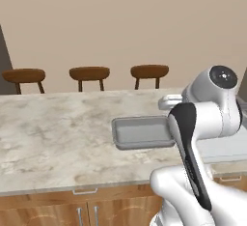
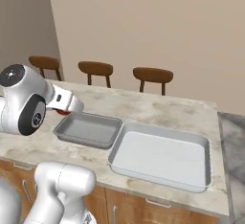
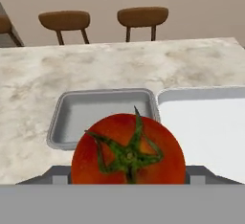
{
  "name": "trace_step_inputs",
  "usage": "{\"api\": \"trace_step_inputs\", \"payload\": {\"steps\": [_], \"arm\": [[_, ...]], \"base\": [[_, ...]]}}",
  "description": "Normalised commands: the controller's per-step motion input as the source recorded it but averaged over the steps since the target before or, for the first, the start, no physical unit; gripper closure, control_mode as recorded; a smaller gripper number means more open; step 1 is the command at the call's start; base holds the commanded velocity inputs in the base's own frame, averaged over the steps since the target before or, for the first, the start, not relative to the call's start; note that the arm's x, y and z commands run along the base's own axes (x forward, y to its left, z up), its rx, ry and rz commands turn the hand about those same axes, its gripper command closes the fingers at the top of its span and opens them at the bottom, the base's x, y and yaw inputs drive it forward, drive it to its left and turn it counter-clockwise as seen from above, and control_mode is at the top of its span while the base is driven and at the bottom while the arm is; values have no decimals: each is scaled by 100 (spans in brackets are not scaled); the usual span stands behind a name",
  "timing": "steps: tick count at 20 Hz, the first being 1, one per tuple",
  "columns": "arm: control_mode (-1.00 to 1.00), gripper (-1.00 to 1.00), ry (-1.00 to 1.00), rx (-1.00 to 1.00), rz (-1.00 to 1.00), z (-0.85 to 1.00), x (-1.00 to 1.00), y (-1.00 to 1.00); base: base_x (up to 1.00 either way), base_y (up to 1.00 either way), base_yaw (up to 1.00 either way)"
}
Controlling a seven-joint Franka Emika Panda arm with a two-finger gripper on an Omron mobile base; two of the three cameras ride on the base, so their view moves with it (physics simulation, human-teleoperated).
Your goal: Place the cold items (kiwi and tomato) from the fridge in one tupperware on the dining counter. Place the warm items (hot dog and kebab skewer) in the stove area in another tupperware.
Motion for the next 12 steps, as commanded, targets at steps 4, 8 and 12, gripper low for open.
{"api": "trace_step_inputs", "payload": {"steps": [4, 8, 12], "arm": [[-100, 100, 61, 4, -7, -56, 100, 0], [-100, 100, 72, 13, 0, -97, 86, -3], [-100, 100, 34, 9, 0, -85, 62, -1]], "base": [[0, 0, 0], [0, 0, 0], [0, 0, 0]]}}
